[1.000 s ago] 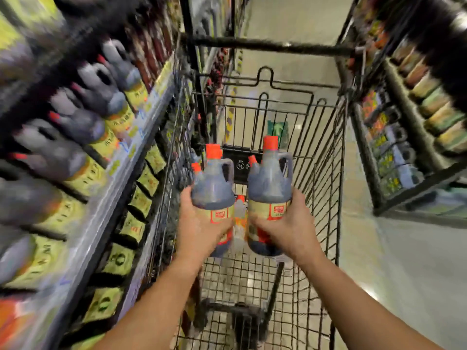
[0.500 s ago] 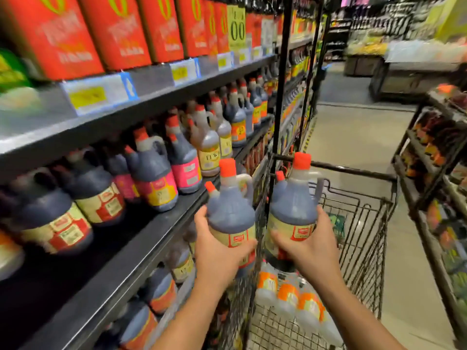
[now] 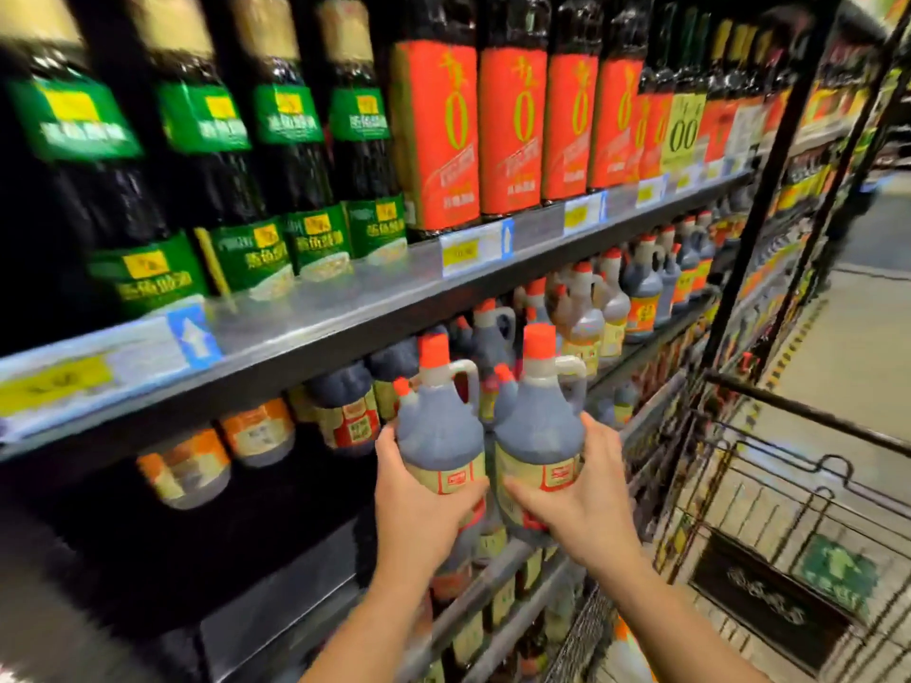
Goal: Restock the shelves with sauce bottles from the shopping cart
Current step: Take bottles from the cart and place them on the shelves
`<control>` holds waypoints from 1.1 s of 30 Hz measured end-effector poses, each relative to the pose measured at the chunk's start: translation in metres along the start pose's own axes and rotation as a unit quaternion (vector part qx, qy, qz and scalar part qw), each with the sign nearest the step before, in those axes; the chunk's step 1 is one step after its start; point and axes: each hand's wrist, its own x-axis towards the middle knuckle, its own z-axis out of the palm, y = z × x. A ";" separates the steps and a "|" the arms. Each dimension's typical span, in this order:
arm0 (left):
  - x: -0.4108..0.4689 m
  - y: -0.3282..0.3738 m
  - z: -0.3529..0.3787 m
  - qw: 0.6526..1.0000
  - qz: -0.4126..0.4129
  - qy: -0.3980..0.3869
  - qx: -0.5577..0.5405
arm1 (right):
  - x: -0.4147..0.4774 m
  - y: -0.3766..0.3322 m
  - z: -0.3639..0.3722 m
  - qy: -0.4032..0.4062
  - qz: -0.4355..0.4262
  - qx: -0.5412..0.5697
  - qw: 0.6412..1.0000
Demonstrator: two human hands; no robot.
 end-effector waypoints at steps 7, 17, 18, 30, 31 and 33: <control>0.019 -0.026 -0.034 0.990 -0.069 0.099 0.069 | 0.024 0.011 0.052 -0.070 -0.005 0.030 0.997; 0.036 -0.037 -0.036 0.986 -0.056 0.120 0.098 | 0.050 0.029 0.097 -0.115 0.009 0.044 0.992; 0.038 -0.038 -0.034 0.986 -0.057 0.121 0.096 | 0.051 0.031 0.099 -0.123 0.009 0.046 0.991; 0.071 -0.066 -0.013 0.981 -0.062 0.133 0.128 | 0.066 0.053 0.110 -0.160 0.025 -0.018 0.987; 0.074 -0.067 -0.012 0.981 -0.063 0.133 0.125 | 0.068 0.053 0.110 -0.160 0.025 -0.016 0.987; 0.078 -0.067 -0.008 0.980 -0.063 0.137 0.132 | 0.071 0.054 0.110 -0.157 0.025 -0.012 0.987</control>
